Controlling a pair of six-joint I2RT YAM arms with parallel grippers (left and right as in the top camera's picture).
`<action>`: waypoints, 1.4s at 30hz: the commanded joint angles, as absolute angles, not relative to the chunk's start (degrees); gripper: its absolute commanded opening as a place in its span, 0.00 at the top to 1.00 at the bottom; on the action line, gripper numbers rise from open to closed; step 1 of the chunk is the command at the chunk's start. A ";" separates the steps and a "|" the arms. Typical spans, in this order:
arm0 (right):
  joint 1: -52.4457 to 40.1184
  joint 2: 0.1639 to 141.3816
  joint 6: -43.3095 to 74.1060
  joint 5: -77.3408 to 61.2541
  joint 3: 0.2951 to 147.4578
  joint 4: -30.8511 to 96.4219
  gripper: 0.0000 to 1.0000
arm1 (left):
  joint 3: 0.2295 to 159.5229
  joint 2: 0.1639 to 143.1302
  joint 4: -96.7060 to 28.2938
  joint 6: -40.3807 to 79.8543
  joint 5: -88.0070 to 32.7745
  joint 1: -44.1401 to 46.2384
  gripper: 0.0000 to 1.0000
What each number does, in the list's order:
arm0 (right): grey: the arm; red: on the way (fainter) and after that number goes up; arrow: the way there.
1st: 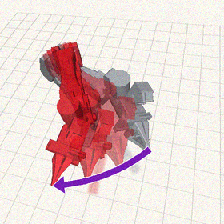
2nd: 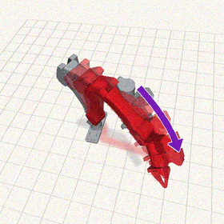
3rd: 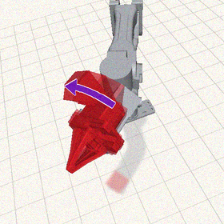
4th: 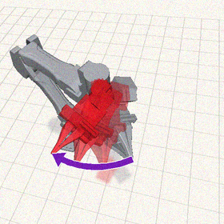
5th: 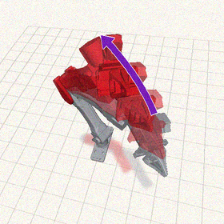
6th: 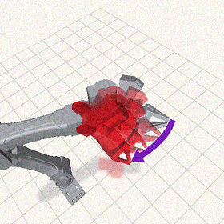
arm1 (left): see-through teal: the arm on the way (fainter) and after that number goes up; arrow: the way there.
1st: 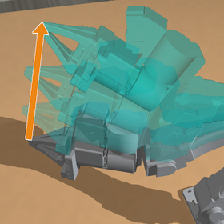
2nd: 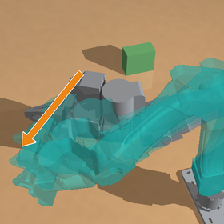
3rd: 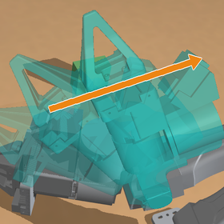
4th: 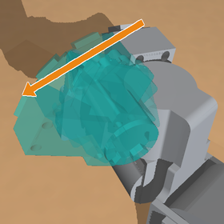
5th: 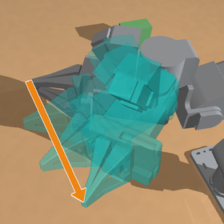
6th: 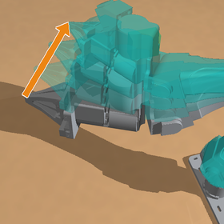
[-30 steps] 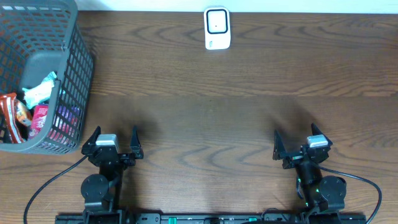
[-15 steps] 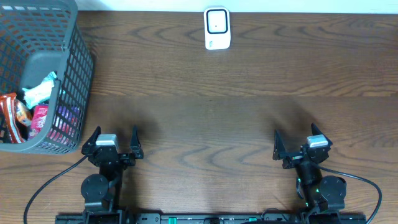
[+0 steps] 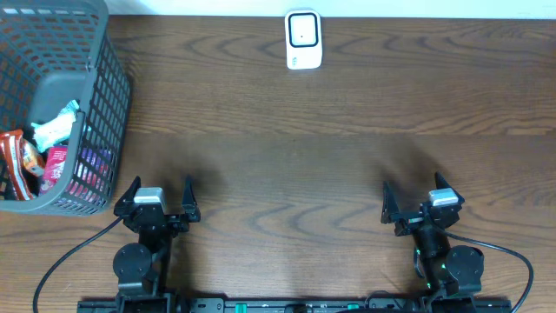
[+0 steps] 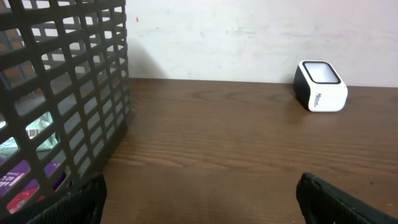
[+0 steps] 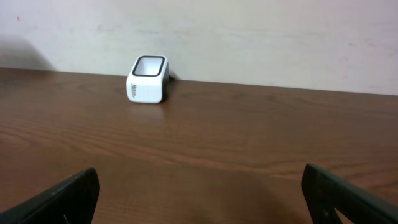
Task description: Scan the item barcode
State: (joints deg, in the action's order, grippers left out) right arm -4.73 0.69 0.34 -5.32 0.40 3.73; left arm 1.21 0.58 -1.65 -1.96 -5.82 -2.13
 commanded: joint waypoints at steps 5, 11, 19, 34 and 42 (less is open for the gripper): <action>-4.38 0.49 0.14 -5.04 0.32 3.99 0.01 | 0.23 0.23 -3.36 -0.73 -8.84 -1.93 0.02; -4.38 0.49 0.14 -5.04 0.32 3.99 0.01 | 0.25 0.23 0.99 19.25 -34.70 -1.93 0.02; -4.38 0.49 0.14 -5.04 0.32 3.99 0.01 | 0.25 0.23 13.72 39.42 -40.62 -1.96 0.02; -4.38 0.49 0.14 -5.04 0.32 3.99 0.01 | 12.51 3.77 45.45 34.30 -31.44 -1.96 0.02; -4.38 0.49 0.14 -5.04 0.32 3.99 0.01 | 35.53 21.69 22.87 20.47 -11.84 -1.96 0.02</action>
